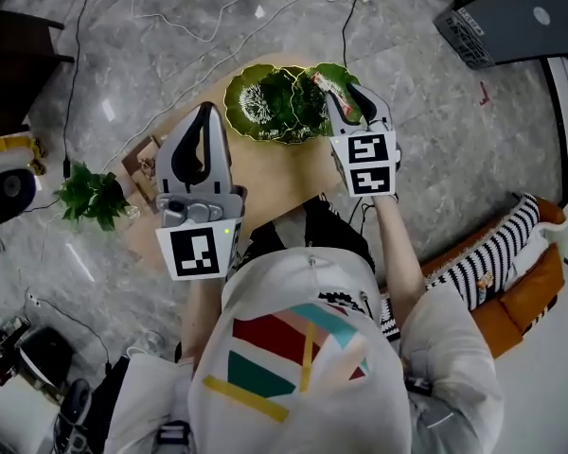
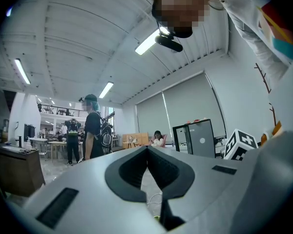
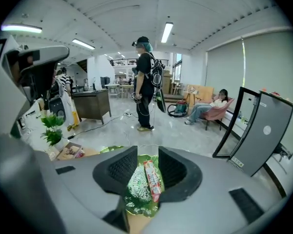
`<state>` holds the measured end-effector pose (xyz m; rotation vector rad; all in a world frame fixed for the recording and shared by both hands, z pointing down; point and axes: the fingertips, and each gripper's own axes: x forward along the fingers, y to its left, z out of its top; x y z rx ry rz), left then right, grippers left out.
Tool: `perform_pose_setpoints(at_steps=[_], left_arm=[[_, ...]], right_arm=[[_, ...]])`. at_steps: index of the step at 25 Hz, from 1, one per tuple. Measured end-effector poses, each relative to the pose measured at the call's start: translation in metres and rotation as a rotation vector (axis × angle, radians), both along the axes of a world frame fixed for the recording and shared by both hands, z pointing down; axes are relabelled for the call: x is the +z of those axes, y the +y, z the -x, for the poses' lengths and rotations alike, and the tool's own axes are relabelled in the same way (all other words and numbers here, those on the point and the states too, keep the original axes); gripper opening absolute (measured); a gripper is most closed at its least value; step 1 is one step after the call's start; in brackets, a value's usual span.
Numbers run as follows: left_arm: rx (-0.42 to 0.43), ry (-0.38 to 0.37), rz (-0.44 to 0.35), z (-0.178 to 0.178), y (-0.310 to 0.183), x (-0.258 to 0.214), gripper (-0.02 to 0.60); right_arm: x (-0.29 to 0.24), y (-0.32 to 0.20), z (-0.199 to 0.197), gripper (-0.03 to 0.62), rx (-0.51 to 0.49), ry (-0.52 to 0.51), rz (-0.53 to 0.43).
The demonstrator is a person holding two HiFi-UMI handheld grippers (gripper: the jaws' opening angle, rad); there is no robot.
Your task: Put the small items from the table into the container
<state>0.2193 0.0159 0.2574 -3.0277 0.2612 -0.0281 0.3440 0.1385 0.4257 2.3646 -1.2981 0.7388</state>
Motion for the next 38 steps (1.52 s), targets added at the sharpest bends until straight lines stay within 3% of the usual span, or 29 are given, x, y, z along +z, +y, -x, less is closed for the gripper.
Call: perform_pose_setpoints(at_steps=[4,6,7,13,20,27,34,38], left_arm=[[-0.023,0.052,-0.017,0.009,0.0,-0.018,0.008],[-0.026,0.067,-0.022,0.015,0.001,-0.024,0.008],[-0.027,0.073,-0.025,0.018,0.001,-0.027,0.008],[-0.059,0.129,-0.035,0.036,-0.005,-0.052,0.008],[-0.094,0.187,-0.074,0.073,-0.02,-0.078,0.008],[-0.16,0.189,-0.083,0.096,-0.037,-0.084,0.008],[-0.183,0.199,-0.05,0.111,-0.042,-0.083,0.008],[-0.207,0.191,-0.072,0.116,-0.041,-0.083,0.008]], right_arm=[[-0.028,-0.006,0.021,0.13,-0.087,-0.013,-0.089],[-0.048,-0.003,0.023,0.021,-0.06,0.022,-0.124],[-0.059,-0.002,0.022,0.014,-0.043,0.046,-0.143],[-0.132,-0.007,0.029,0.012,-0.009,0.149,-0.256],[-0.194,-0.021,0.065,0.012,-0.035,0.235,-0.37],[-0.215,-0.033,0.091,0.012,-0.076,0.235,-0.44],[-0.221,-0.039,0.1,0.012,-0.11,0.229,-0.46],[-0.219,-0.042,0.105,0.012,-0.147,0.216,-0.464]])
